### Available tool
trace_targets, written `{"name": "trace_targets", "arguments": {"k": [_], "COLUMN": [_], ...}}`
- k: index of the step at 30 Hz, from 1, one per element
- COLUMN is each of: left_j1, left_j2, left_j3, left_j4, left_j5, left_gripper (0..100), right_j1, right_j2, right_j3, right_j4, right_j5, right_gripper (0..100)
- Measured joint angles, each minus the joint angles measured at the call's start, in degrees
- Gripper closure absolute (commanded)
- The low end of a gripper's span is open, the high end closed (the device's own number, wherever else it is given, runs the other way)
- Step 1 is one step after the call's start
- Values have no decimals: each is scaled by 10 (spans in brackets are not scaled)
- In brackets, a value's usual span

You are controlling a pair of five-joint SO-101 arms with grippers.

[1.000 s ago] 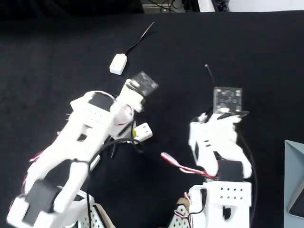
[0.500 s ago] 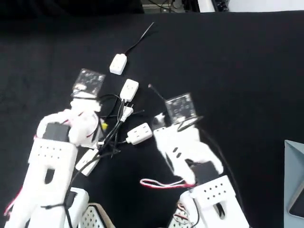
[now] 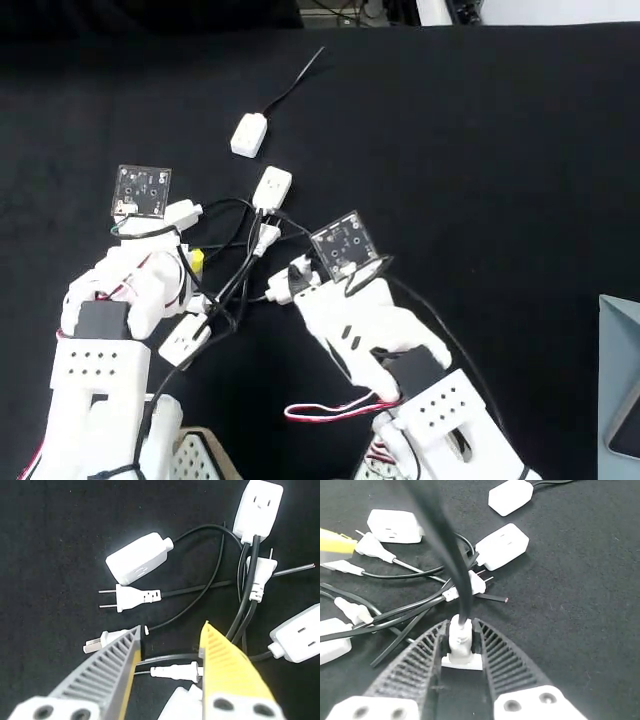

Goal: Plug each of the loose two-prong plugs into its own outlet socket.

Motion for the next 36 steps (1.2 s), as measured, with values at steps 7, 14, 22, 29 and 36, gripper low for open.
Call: {"name": "trace_targets", "arguments": {"k": [7, 14, 22, 29, 36], "left_j1": [-1, -1, -55, -77, -78], "left_j2": [0, 0, 0, 0, 0], "left_j3": [0, 0, 0, 0, 0], "left_j4": [0, 0, 0, 0, 0], "left_j5": [0, 0, 0, 0, 0], "left_gripper": [809, 808, 808, 808, 808], "right_j1": [-1, -1, 13, 33, 46], "right_j2": [95, 237, 270, 270, 272], "right_j3": [-26, -51, -51, -51, -51], "right_j4": [-11, -106, -118, -140, -152], "right_j5": [0, 0, 0, 0, 0], "right_gripper": [986, 987, 987, 987, 987]}}
